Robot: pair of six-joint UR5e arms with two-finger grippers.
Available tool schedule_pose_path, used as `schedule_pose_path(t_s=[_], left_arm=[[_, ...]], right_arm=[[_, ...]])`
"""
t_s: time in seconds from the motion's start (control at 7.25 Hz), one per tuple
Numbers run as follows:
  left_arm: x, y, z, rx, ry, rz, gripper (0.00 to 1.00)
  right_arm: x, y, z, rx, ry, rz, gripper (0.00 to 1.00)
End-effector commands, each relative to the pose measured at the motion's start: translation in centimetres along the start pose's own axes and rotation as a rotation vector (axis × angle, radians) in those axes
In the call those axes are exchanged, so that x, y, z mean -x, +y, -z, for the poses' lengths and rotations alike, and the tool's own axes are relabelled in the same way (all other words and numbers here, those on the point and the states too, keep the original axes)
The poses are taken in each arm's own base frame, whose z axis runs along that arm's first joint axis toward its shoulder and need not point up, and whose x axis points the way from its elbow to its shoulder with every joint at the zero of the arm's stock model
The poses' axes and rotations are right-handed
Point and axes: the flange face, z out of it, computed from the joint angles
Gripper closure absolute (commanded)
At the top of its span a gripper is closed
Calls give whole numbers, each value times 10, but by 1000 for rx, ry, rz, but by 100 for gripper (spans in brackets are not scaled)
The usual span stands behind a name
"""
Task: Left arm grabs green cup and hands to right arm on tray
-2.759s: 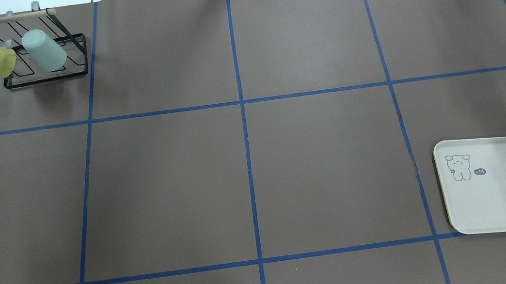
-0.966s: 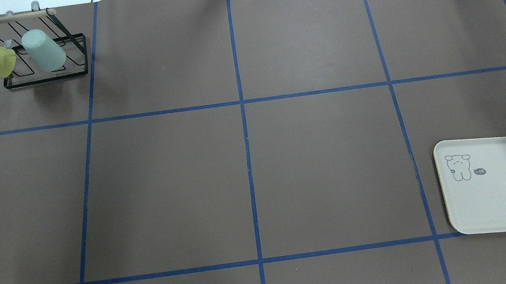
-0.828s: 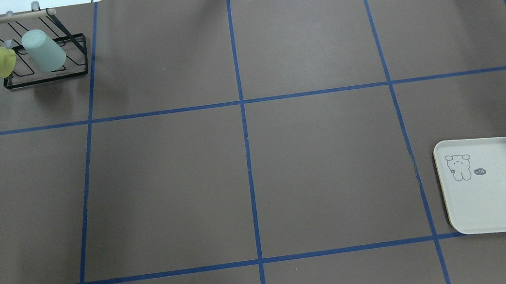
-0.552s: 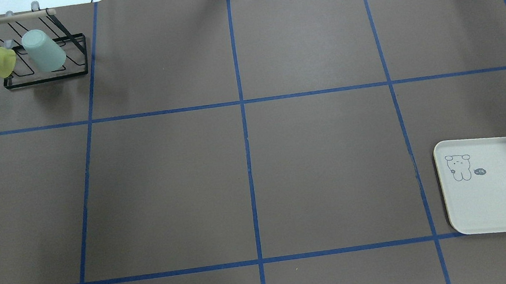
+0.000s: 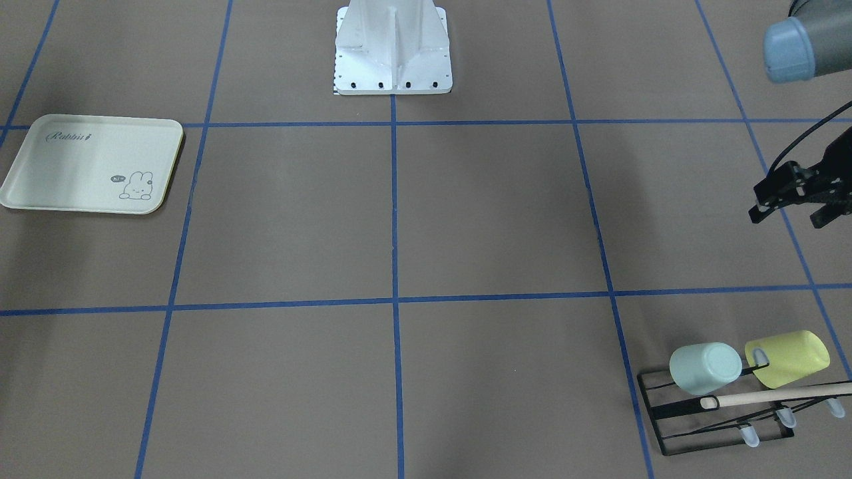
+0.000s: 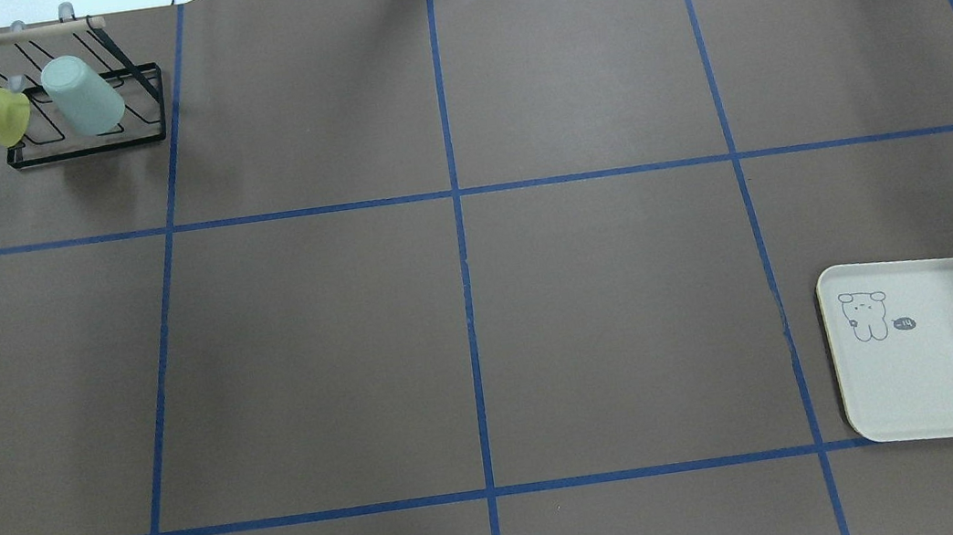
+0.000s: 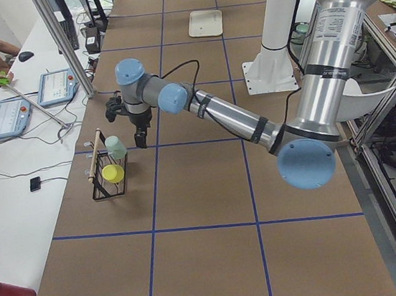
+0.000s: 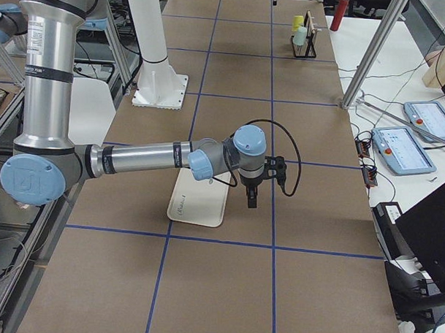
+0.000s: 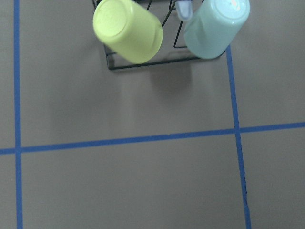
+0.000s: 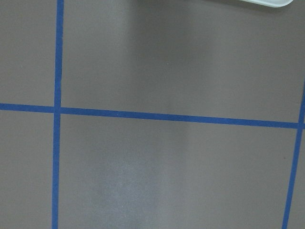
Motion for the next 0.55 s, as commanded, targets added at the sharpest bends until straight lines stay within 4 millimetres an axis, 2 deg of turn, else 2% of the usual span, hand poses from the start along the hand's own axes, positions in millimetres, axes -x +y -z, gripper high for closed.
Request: schedule_pose_path(t_s=[0.0, 0.14, 0.28, 0.41], left_arm=[[-75, -61, -38, 28, -86, -4, 1], [-77, -80, -47, 32, -111, 9, 1], [-80, -89, -59, 52, -118, 15, 1], [-90, -105, -72, 80, -128, 15, 1]], right_arm=[[2, 0, -3, 5, -2, 4, 0], [3, 0, -6, 11, -3, 5, 0], [3, 0, -7, 13, -1, 5, 0], [4, 0, -7, 14, -3, 6, 0]])
